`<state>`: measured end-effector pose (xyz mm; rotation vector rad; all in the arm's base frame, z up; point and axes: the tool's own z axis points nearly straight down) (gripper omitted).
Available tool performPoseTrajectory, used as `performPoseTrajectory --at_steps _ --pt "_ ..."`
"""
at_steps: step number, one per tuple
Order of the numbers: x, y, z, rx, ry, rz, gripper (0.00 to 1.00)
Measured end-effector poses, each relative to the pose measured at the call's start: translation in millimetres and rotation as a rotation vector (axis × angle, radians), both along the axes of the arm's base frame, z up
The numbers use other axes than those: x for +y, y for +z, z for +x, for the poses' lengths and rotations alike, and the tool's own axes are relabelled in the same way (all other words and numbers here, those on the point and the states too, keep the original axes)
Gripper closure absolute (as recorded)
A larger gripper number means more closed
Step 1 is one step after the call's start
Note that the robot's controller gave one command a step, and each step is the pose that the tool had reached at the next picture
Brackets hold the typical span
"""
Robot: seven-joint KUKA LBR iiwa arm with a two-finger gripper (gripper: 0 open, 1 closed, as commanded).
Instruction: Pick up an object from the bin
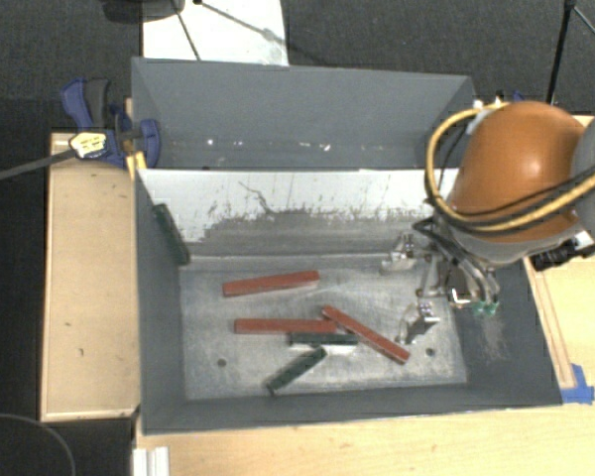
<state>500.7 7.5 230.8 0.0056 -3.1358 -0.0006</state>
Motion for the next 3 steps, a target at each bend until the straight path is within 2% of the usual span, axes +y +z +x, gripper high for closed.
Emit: performPoseTrajectory --at_steps 1,2,3 --pt "0 4 1.5 -0.008 0.0 0.0 0.0" --pt "1 -42 -1.8 -0.016 0.026 0.0 0.0" --pt "4 -150 13.6 -0.021 0.165 0.0 1.0"
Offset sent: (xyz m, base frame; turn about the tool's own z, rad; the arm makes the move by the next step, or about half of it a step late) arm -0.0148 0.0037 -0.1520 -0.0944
